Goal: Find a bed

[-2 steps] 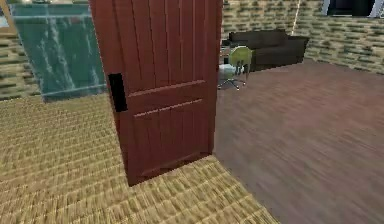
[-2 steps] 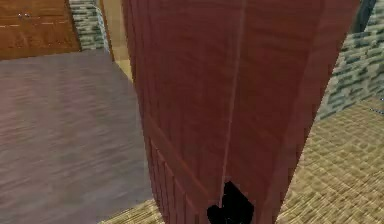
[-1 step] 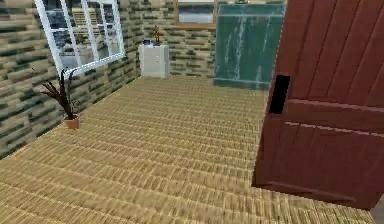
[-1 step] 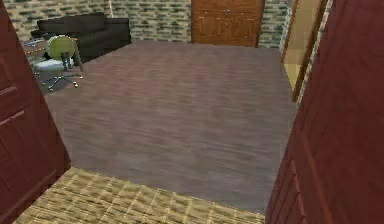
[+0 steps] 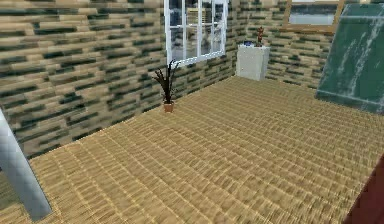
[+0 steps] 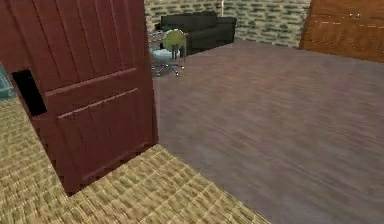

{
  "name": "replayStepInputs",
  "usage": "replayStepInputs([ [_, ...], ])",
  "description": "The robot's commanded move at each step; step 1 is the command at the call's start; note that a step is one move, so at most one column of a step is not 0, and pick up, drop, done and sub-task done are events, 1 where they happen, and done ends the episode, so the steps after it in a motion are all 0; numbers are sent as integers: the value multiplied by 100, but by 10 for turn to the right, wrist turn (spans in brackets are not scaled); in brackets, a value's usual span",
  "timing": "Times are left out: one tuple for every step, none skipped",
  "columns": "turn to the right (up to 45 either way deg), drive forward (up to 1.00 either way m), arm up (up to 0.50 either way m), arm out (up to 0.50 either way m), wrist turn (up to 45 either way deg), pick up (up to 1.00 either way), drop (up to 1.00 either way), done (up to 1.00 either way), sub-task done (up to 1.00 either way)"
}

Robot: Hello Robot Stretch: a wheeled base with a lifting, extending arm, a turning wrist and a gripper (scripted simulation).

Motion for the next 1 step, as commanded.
replayStepInputs([
  [0,25,0,0,0,0,0,0,0],
])
